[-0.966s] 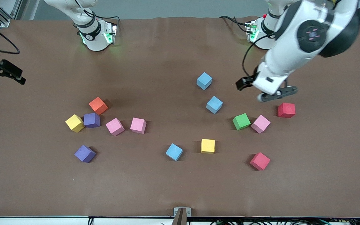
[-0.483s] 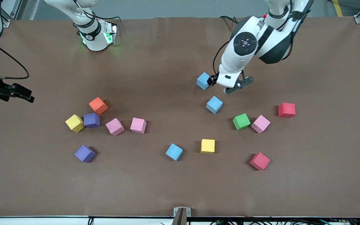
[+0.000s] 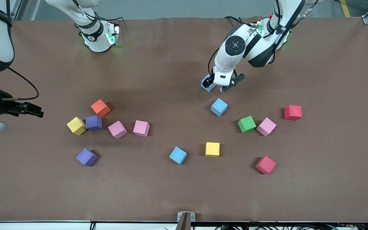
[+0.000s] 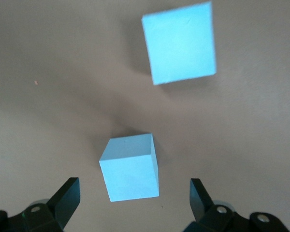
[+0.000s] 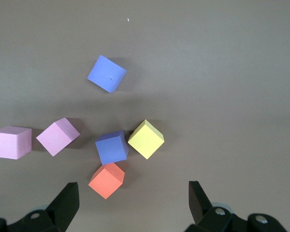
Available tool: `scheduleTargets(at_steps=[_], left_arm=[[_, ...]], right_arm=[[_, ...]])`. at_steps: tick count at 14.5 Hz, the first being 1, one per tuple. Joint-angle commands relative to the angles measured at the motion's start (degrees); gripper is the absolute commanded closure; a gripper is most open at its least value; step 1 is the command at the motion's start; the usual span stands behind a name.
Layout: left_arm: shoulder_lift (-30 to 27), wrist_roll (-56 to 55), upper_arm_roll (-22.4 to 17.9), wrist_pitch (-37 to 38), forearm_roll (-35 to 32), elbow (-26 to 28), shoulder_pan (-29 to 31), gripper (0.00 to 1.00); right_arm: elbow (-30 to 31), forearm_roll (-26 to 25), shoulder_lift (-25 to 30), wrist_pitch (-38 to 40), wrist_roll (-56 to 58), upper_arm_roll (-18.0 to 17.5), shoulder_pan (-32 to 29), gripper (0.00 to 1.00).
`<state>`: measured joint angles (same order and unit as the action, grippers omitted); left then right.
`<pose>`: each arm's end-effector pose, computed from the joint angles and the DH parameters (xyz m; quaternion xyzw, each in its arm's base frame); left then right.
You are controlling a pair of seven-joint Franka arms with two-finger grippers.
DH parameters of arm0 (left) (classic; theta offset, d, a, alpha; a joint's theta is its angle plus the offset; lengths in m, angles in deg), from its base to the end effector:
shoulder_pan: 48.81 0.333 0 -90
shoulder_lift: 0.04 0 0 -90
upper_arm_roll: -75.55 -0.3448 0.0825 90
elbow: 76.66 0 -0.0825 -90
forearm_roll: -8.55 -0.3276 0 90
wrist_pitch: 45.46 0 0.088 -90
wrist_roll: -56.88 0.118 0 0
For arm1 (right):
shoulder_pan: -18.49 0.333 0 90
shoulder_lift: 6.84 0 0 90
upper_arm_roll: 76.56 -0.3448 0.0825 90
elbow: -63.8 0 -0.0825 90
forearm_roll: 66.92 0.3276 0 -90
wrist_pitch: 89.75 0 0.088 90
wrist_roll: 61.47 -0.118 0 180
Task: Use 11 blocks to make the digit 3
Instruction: 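Grasp the blue cube with the left gripper while the right gripper reaches yellow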
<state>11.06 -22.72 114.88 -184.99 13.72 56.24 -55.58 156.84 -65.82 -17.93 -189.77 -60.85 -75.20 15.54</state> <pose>0.3395 -0.3471 0.3355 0.9418 0.3234 -0.0886 0.0240 0.5631 -0.0393 0.5316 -0.9988 0.0340 0.0355 0.0086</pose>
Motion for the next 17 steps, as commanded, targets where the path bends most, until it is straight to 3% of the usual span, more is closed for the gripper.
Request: scheduleTargets(at_steps=[1,4,8,11,17], left_arm=[[2.1,-4.3,0.1,-4.4,0.3,1.9,-0.8,0.00],[5.8,-8.5,-0.2,-9.3,0.0,2.9,-3.7,0.00],[8.9,-8.5,-0.3,-10.1,-0.7,2.8,-3.7,0.00],[9.2,-8.6,-0.4,-10.1,-2.2,2.7,-3.4,0.00],[10.0,-8.6,-1.9,-10.1,-2.3,2.4,-3.3,0.04]], right_arm=[[1.4,-0.6,-1.6,-0.6,1.8,0.0,-0.6,0.00],[7.2,-0.6,-1.4,-5.1,5.4,0.0,-1.4,0.00],[13.6,-0.6,-1.4,-11.6,10.0,0.0,-2.6,0.00],[19.9,-0.6,-1.5,-19.1,21.7,0.0,-2.8,0.00],[20.7,-0.6,-7.2,-25.4,34.0,0.0,-3.1,0.00]])
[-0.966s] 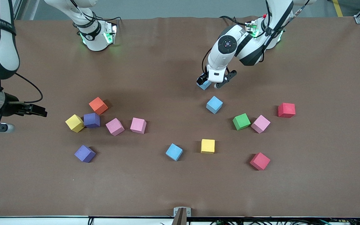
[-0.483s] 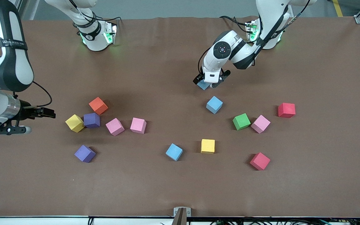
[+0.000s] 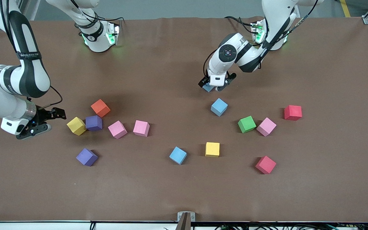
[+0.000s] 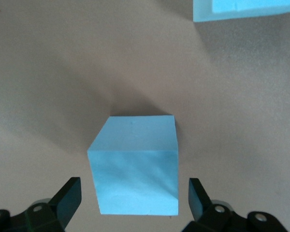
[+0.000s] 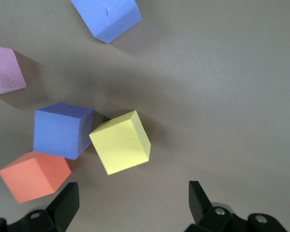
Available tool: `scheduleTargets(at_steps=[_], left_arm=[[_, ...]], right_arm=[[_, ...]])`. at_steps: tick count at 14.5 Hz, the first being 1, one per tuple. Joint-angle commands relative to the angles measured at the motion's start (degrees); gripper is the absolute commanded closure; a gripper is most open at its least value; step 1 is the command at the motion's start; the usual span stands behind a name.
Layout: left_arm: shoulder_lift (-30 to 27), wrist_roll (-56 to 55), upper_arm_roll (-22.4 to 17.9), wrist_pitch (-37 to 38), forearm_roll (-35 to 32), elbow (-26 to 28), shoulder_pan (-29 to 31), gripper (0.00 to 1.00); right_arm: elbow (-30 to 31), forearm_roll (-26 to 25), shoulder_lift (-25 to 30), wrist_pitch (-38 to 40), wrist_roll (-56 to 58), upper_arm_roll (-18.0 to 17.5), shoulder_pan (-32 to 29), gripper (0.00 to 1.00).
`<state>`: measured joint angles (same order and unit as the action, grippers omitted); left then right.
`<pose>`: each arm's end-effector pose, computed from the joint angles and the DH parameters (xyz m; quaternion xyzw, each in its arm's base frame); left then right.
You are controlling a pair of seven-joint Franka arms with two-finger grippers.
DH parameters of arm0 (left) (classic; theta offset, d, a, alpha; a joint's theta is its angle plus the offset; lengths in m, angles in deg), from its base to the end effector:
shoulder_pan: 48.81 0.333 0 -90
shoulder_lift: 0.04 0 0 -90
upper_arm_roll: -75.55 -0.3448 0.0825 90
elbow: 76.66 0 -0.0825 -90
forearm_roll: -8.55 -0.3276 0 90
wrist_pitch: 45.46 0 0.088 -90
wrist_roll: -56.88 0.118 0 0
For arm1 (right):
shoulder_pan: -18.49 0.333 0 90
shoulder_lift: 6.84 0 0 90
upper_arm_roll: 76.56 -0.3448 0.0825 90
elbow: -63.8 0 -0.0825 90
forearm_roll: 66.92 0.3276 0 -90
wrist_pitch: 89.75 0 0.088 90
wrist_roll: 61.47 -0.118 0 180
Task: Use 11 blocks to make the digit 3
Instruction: 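Grasp the blue cube with the left gripper while the right gripper reaches yellow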
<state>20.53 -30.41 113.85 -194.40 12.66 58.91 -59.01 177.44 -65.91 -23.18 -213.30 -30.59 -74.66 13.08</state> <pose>0.3230 -0.3618 0.2688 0.9197 0.3703 -0.1285 0.0223 0.5502 -0.0686 0.3664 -0.9784 -0.1992 0.0521 0.0206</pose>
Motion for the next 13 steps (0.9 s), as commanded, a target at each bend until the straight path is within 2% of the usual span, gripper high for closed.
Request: scheduleTargets(at_steps=[1,4,5,7,8,11,13], left_arm=[[0.9,-1.0,-1.2,-0.6,-1.2,-0.2,0.2,0.05],[1.4,-1.6,-1.4,-0.6,-1.2,-0.5,0.2,0.13],[1.4,-1.6,-1.4,-0.6,-1.2,-0.7,0.1,0.20],[1.6,-1.0,-1.4,-0.6,-2.3,-0.7,-0.3,0.58],[1.8,-0.9,-1.3,-0.5,-4.4,-1.7,-0.3,0.71],[3.5,1.8,-1.0,0.8,-7.9,-5.9,-0.7,0.92],[4.7,5.4,-0.9,4.0,-10.4,-9.6,-4.2,0.96]], right_arm=[[0.0,-0.5,-2.9,-3.2,4.7,-0.6,-0.7,0.00],[0.2,-0.5,-5.3,-6.7,5.1,-0.7,0.3,0.00],[0.3,-0.5,-5.8,-7.5,5.2,-0.7,0.7,0.00],[0.4,-0.5,-6.6,-7.8,6.0,-0.8,0.8,0.00],[0.4,-0.5,-6.9,-7.8,6.7,-0.8,0.8,0.00],[0.4,-0.5,-7.3,-7.9,8.7,-0.8,0.8,0.00],[0.5,-0.5,-7.9,-8.8,8.7,-0.8,0.8,0.00]])
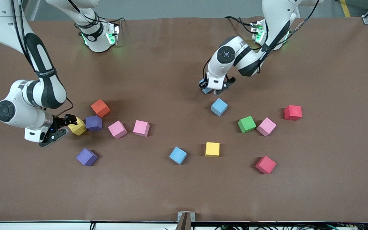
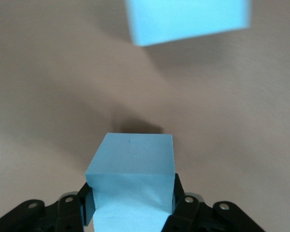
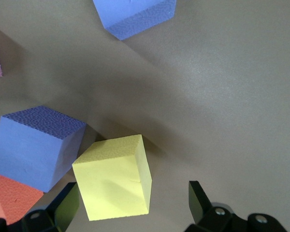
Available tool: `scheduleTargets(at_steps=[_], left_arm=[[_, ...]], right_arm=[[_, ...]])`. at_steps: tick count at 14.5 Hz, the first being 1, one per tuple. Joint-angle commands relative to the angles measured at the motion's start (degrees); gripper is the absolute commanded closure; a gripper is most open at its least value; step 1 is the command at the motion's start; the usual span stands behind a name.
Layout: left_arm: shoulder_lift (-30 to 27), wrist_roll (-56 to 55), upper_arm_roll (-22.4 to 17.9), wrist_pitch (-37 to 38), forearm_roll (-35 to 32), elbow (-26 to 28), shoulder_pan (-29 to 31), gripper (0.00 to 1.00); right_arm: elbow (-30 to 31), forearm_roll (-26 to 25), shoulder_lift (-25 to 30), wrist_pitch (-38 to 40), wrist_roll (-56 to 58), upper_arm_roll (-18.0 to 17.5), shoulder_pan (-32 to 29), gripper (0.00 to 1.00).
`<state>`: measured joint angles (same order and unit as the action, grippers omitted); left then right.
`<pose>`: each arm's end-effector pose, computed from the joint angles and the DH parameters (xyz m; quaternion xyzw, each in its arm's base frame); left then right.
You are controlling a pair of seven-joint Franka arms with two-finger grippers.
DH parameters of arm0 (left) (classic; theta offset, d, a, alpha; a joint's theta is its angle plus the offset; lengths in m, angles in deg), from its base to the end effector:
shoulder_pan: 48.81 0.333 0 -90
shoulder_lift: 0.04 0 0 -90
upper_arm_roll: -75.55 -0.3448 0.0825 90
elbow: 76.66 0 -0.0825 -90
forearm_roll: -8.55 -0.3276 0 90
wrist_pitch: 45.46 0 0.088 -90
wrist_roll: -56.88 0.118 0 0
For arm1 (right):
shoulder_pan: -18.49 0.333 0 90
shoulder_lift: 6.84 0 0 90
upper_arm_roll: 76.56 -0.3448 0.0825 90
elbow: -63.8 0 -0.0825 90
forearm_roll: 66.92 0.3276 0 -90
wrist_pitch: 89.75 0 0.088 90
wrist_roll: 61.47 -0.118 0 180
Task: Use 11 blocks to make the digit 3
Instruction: 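Lift blue cube with the left gripper while the right gripper grasps yellow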
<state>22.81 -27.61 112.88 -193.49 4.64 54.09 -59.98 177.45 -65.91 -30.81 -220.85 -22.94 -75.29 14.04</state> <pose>0.3430 -0.3797 0.2762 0.9495 0.2970 -0.0948 0.0354 0.5685 -0.0556 0.3010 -0.9593 -0.2767 0.0520 0.0230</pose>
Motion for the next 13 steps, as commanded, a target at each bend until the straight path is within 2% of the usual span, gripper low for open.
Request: scheduleTargets(at_steps=[1,4,5,13], left_arm=[[3.4,4.9,-0.1,5.8,-3.5,-7.0,-4.4,0.96],[5.3,12.7,0.0,12.4,-7.4,-11.9,-7.2,0.96],[5.4,15.0,0.0,13.0,-8.0,-12.7,-8.9,0.96],[7.0,29.0,0.0,13.5,-8.2,-14.9,-9.7,0.95]], right_arm=[[0.5,-0.5,-0.8,-1.7,1.1,-0.1,-0.1,0.00],[0.8,-0.5,-1.3,-1.9,1.6,-0.2,0.1,0.00],[1.2,-0.5,-1.3,-2.0,2.8,-0.2,0.1,0.00],[2.7,-0.5,-1.0,-2.0,3.3,-0.3,0.5,0.00]])
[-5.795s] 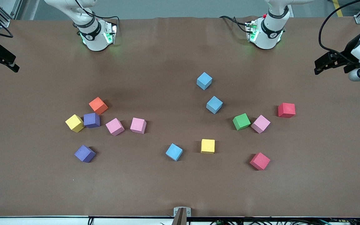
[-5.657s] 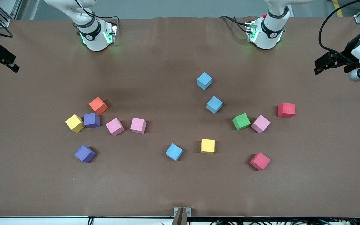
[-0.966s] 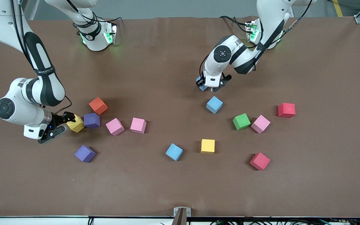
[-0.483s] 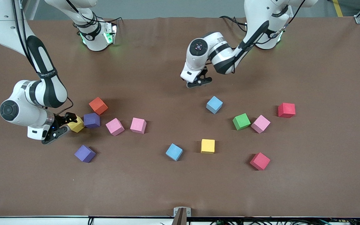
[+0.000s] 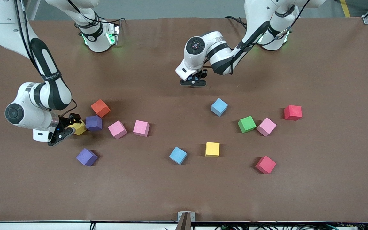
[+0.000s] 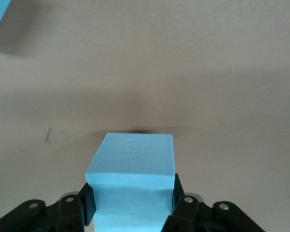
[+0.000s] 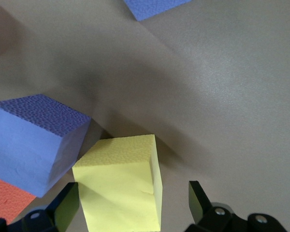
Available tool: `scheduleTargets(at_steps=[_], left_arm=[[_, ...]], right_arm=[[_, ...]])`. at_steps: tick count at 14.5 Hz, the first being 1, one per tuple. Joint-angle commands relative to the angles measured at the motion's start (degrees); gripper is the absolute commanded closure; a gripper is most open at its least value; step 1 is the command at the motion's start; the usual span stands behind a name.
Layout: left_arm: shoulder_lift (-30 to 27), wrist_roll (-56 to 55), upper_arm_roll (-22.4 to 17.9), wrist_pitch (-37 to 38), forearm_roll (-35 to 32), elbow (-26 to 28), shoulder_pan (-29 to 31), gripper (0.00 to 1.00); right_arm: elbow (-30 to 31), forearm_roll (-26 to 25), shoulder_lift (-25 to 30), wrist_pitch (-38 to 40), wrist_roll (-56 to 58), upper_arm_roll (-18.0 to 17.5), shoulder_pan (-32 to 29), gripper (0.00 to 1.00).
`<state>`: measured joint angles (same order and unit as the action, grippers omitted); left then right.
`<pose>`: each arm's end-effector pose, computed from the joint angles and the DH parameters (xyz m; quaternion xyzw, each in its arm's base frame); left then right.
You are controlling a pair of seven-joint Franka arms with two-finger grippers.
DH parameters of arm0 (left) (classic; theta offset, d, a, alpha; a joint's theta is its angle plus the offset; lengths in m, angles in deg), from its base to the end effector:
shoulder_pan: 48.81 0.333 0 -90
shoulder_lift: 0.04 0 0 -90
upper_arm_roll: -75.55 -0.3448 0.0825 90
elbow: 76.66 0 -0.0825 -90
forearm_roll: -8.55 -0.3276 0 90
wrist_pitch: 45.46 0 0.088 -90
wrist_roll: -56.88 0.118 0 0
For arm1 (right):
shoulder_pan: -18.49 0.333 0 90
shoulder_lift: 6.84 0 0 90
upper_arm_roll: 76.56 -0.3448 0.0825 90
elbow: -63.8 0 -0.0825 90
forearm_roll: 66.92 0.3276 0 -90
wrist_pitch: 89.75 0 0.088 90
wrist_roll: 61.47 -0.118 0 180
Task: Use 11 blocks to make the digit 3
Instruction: 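Lift blue cube with the left gripper while the right gripper grasps yellow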
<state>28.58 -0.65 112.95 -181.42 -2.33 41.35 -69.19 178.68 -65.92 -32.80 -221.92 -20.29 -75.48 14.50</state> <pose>0.3178 -0.4589 0.2871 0.9946 -0.0490 -0.0904 0.0170 0.5631 -0.0489 0.2751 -0.9498 -0.3036 0.0687 0.0313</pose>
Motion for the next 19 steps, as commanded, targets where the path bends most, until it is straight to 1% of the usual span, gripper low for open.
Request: scheduleTargets(at_steps=[1,2,3,5,6,8,12,14,15,16,17,18,19], left_arm=[[1.6,2.0,-0.1,2.9,-1.3,-2.9,-0.7,0.96],[1.9,2.2,-0.1,5.0,-1.3,-4.3,-0.7,0.96],[3.5,1.8,-0.1,6.7,-1.2,-6.9,-1.0,0.97],[5.0,-0.2,-0.7,10.0,-1.1,-10.0,-3.2,0.98],[5.6,-2.3,-0.7,10.3,-1.1,-10.4,-3.2,0.97],[6.6,-3.1,-0.8,10.3,-1.2,-11.0,-3.3,0.97],[7.9,-5.5,-1.2,10.3,-1.2,-11.8,-4.1,0.97],[8.2,-5.6,-2.1,10.3,-1.3,-11.9,-5.4,0.97],[8.2,-5.7,-3.6,10.4,-1.2,-12.4,-6.9,0.97],[8.5,-5.6,-5.4,10.4,-1.2,-12.6,-8.8,0.97],[8.9,-5.6,-7.0,10.4,-1.2,-13.2,-10.5,0.97],[9.0,-5.7,-8.4,10.4,-1.2,-13.8,-12.0,0.98],[9.0,-5.7,-8.9,10.4,-1.2,-13.7,-12.6,0.98]], right_arm=[[1.7,-0.5,1.0,-0.9,0.7,-0.1,0.0,0.00],[1.8,-0.5,1.1,-1.0,0.7,-0.1,0.0,0.00],[1.8,-0.5,1.0,-1.0,0.7,-0.1,0.0,0.00],[1.8,-0.5,1.0,-1.0,0.7,-0.1,0.0,0.00],[1.8,-0.5,1.0,-1.0,0.7,-0.1,0.0,0.00],[2.4,-0.5,1.0,-1.5,0.7,-0.1,0.0,0.00],[4.3,-0.5,1.0,-4.5,0.7,-0.1,0.3,0.00],[4.3,-0.5,0.9,-4.7,0.7,-0.1,0.3,0.03],[4.2,-0.5,0.8,-4.7,0.7,-0.1,0.4,0.06],[4.2,-0.5,0.8,-4.6,0.7,-0.1,0.7,0.16],[4.2,-0.5,0.8,-4.5,0.7,-0.1,1.1,0.23],[4.2,-0.5,0.8,-4.5,0.6,-0.1,1.2,0.39],[4.1,-0.4,0.8,-4.5,0.6,-0.1,1.6,0.55]])
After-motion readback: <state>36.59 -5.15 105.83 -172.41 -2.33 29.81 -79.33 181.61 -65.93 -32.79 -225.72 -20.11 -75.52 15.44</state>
